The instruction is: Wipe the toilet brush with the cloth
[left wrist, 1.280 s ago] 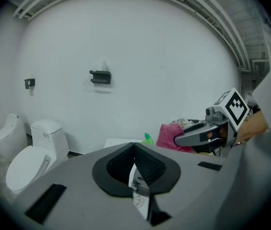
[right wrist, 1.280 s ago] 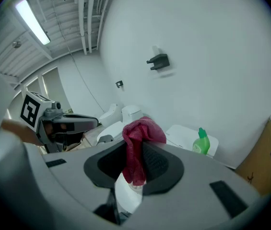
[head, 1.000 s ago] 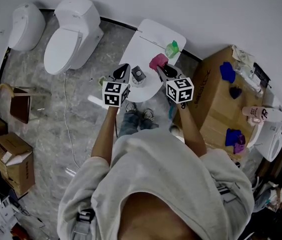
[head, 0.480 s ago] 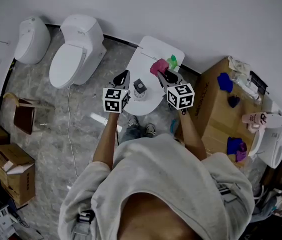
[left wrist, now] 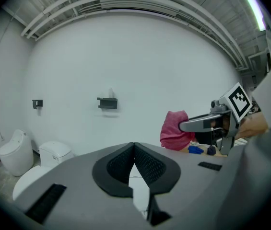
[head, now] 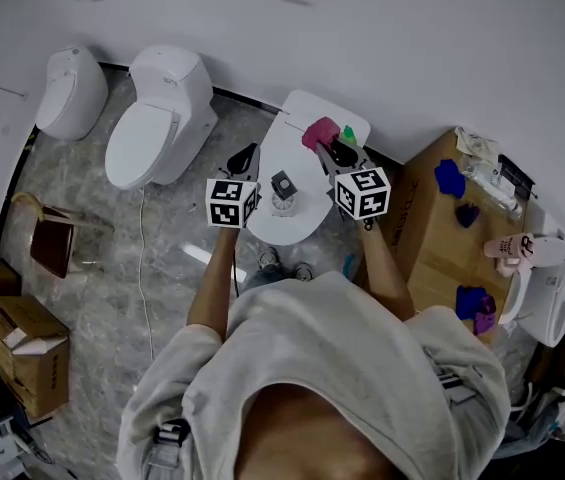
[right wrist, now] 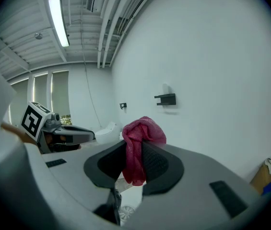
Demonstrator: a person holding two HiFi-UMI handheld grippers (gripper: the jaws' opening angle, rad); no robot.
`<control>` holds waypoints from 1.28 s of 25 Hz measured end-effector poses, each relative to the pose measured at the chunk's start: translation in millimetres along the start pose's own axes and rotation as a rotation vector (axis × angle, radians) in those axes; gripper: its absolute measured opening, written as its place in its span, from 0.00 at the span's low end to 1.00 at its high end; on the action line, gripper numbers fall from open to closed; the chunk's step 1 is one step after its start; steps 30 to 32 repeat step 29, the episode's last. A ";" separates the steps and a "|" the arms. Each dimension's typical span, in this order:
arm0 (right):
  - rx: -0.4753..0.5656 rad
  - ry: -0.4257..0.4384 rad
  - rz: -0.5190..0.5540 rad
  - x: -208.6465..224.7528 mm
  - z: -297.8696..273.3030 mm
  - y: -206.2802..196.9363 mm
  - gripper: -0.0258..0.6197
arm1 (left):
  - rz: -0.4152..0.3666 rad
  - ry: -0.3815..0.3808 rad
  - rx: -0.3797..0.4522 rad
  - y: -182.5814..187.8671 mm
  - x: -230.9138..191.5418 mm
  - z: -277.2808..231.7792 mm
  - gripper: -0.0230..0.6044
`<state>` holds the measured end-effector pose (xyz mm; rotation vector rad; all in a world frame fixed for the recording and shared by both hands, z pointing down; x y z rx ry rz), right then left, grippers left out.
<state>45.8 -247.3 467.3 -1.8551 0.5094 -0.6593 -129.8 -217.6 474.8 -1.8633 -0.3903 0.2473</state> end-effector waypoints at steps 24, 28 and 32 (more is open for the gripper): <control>-0.003 -0.019 0.006 5.6 0.3 1.6 0.19 | 0.006 0.001 0.005 1.5 -2.4 -2.7 0.07; -0.006 -0.015 0.003 5.2 -0.7 -1.4 0.19 | 0.008 0.001 0.004 0.7 -1.4 -4.0 0.07; -0.008 -0.014 0.003 5.0 -1.0 -2.2 0.19 | 0.009 0.002 0.004 0.4 -1.3 -4.3 0.07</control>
Point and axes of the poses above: the fingertips, and each gripper's own axes: z backward along the fingers, x to its right, y out of its top, the point moved 3 cm from there along z, backward along the fingers, and after that the axes turned 4 degrees about -z, right-handed, at the moved point
